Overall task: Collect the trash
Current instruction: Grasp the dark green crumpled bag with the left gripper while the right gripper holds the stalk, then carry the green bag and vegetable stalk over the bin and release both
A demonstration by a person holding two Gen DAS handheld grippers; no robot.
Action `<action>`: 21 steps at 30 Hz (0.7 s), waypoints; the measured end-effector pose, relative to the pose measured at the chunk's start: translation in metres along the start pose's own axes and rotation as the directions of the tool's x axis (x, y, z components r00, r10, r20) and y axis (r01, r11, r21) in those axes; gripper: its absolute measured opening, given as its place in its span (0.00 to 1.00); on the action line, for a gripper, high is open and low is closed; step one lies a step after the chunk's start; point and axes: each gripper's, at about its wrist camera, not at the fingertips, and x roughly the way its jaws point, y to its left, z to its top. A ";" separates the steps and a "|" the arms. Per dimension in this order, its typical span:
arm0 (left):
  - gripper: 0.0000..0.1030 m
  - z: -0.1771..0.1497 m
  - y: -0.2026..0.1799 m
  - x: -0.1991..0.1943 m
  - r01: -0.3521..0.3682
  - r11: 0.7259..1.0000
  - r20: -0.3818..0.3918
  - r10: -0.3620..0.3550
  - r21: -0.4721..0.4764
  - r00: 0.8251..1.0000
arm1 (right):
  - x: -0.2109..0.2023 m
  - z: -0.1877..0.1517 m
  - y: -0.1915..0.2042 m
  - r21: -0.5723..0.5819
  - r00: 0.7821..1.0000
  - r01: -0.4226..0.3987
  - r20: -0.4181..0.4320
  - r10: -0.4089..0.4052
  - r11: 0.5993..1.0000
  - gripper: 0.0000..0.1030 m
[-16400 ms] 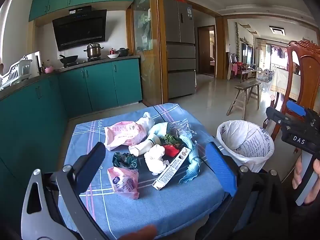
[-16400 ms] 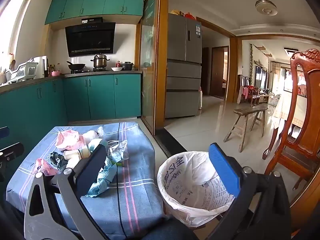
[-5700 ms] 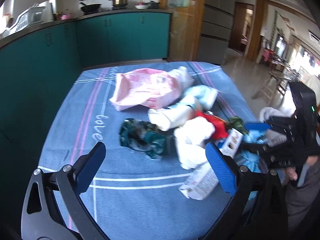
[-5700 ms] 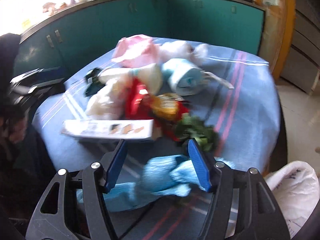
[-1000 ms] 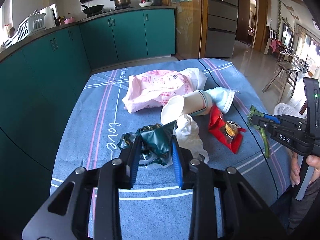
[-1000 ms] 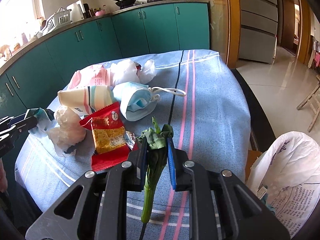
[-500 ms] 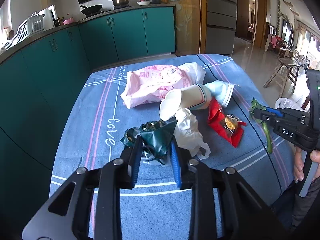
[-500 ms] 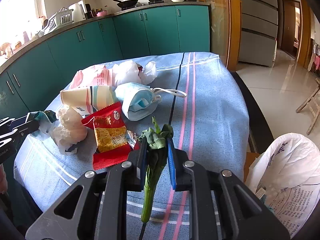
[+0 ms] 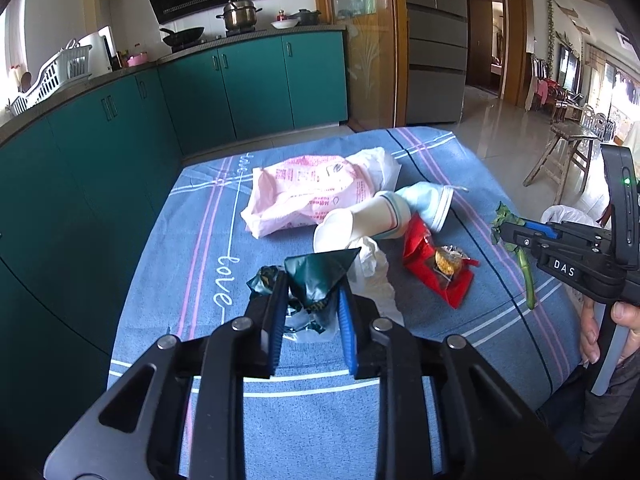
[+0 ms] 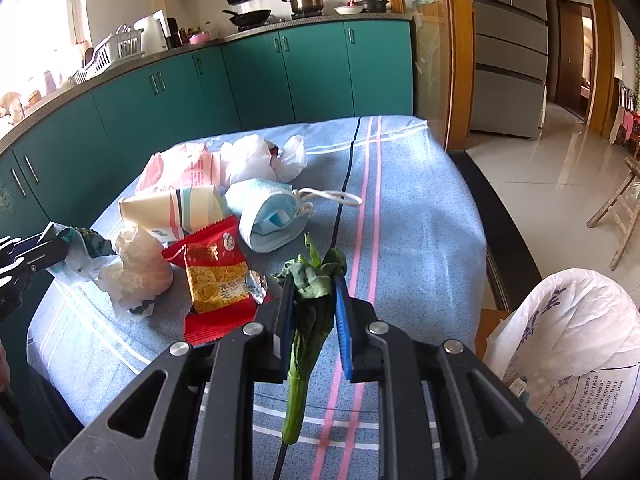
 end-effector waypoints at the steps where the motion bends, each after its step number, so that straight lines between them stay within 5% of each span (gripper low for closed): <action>1: 0.24 0.001 0.000 -0.002 0.002 1.000 0.007 -0.002 0.000 1.000 | -0.001 0.000 -0.001 0.004 1.000 0.000 0.006 0.000 1.000 0.19; 9: 0.24 0.006 -0.008 -0.017 0.055 0.998 0.063 -0.056 0.013 0.996 | -0.032 0.006 -0.030 0.094 0.991 0.018 0.127 -0.030 0.995 0.19; 12: 0.24 0.008 -0.018 -0.017 0.111 0.994 0.063 -0.112 0.021 0.992 | -0.050 0.003 -0.058 0.202 0.977 0.070 0.186 -0.109 0.977 0.19; 16: 0.24 0.014 -0.042 -0.013 0.220 0.975 0.056 -0.222 0.034 0.973 | -0.081 -0.019 -0.106 0.378 0.921 0.232 0.210 -0.327 0.896 0.19; 20: 0.24 0.022 -0.079 -0.010 0.322 0.943 0.042 -0.326 0.085 0.945 | -0.103 -0.051 -0.157 0.574 0.907 0.213 0.184 -0.378 0.791 0.19; 21: 0.24 0.024 -0.093 -0.011 0.353 0.929 0.041 -0.359 0.111 0.932 | -0.111 -0.062 -0.168 0.617 0.879 0.272 0.153 -0.451 0.739 0.19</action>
